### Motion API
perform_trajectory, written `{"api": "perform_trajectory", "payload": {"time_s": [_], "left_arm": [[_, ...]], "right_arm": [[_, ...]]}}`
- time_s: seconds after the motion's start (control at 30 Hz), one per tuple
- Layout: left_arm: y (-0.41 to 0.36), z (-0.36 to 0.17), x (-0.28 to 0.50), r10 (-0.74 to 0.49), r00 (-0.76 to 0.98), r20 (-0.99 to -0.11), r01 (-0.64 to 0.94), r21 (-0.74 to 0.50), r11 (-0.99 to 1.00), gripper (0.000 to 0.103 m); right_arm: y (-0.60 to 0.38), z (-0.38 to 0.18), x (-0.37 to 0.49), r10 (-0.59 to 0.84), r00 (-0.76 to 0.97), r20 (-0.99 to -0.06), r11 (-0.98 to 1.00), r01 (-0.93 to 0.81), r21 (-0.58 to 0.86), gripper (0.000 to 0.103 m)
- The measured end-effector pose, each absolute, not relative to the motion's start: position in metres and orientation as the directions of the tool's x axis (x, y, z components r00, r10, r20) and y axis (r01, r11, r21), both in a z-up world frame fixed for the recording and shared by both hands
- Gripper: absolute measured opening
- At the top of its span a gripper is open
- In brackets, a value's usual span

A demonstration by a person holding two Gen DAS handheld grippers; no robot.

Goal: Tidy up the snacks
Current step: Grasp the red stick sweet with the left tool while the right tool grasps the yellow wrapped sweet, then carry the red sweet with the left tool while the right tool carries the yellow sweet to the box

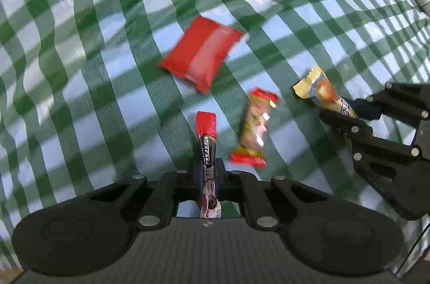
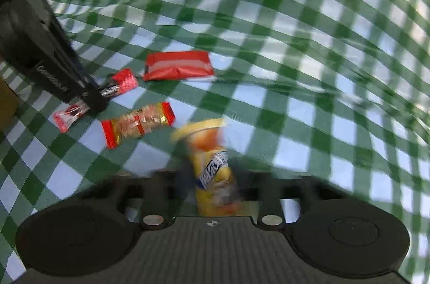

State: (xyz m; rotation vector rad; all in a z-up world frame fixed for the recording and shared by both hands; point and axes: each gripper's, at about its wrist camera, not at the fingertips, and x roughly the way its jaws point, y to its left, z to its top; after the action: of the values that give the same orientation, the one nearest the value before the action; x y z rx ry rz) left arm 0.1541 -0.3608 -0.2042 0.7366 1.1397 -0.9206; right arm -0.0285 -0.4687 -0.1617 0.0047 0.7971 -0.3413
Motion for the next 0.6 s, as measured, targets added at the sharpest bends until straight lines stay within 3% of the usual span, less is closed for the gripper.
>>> {"api": "perform_trajectory", "payload": {"time_s": [0.1, 0.3, 0.6], "left_arm": [[-0.340, -0.183, 0.142, -0.275, 0.128, -0.953, 0.877, -0.021, 0.481, 0.008], [-0.299, -0.129, 0.098, -0.364, 0.155, -0.918, 0.860, -0.056, 0.506, 0.008], [-0.169, -0.059, 0.005, -0.434, 0.175, -0.884, 0.833, -0.102, 0.544, 0.008]], "right_arm": [[-0.464, -0.158, -0.045, -0.328, 0.628, -0.706, 0.919, 0.384, -0.085, 0.013], [-0.428, -0.126, -0.098, -0.370, 0.687, -0.626, 0.867, 0.497, 0.034, 0.013], [-0.312, -0.072, -0.184, -0.339, 0.768, -0.543, 0.831, 0.515, 0.211, 0.013]]}}
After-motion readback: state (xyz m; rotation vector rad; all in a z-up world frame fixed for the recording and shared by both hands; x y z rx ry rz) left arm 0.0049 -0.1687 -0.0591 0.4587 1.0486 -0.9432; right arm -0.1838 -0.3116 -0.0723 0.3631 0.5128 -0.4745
